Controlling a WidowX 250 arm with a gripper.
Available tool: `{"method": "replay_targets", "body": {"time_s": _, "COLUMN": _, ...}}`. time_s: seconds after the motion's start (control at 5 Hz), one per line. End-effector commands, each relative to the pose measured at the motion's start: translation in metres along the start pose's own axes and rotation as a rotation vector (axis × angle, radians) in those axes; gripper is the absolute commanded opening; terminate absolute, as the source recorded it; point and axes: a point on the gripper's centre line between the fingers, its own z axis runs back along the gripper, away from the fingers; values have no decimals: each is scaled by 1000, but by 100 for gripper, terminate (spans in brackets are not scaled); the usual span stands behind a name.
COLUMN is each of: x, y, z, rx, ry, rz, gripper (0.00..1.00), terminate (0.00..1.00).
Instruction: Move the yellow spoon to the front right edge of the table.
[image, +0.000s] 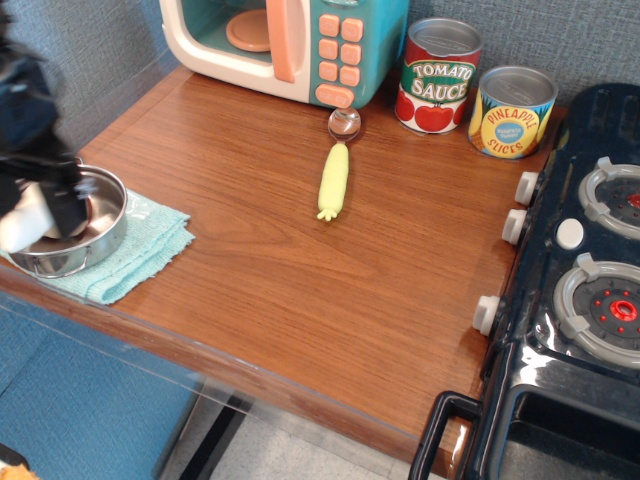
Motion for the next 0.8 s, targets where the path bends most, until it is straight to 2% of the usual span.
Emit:
{"method": "replay_targets", "body": {"time_s": 0.0, "x": 81, "y": -79, "z": 21, "rx": 4, "ry": -31, "rz": -5, "gripper": 100, "terminate": 0}}
{"method": "replay_targets", "body": {"time_s": 0.2, "x": 129, "y": -120, "z": -30, "rx": -29, "ry": 7, "rz": 113, "gripper": 100, "terminate": 0}}
{"method": "replay_targets", "body": {"time_s": 0.4, "x": 154, "y": -136, "z": -63, "rx": -65, "ry": 20, "rz": 208, "gripper": 100, "terminate": 0}}
{"method": "replay_targets", "body": {"time_s": 0.6, "x": 170, "y": -141, "z": -78, "rx": -95, "ry": 5, "rz": 258, "gripper": 100, "terminate": 0}}
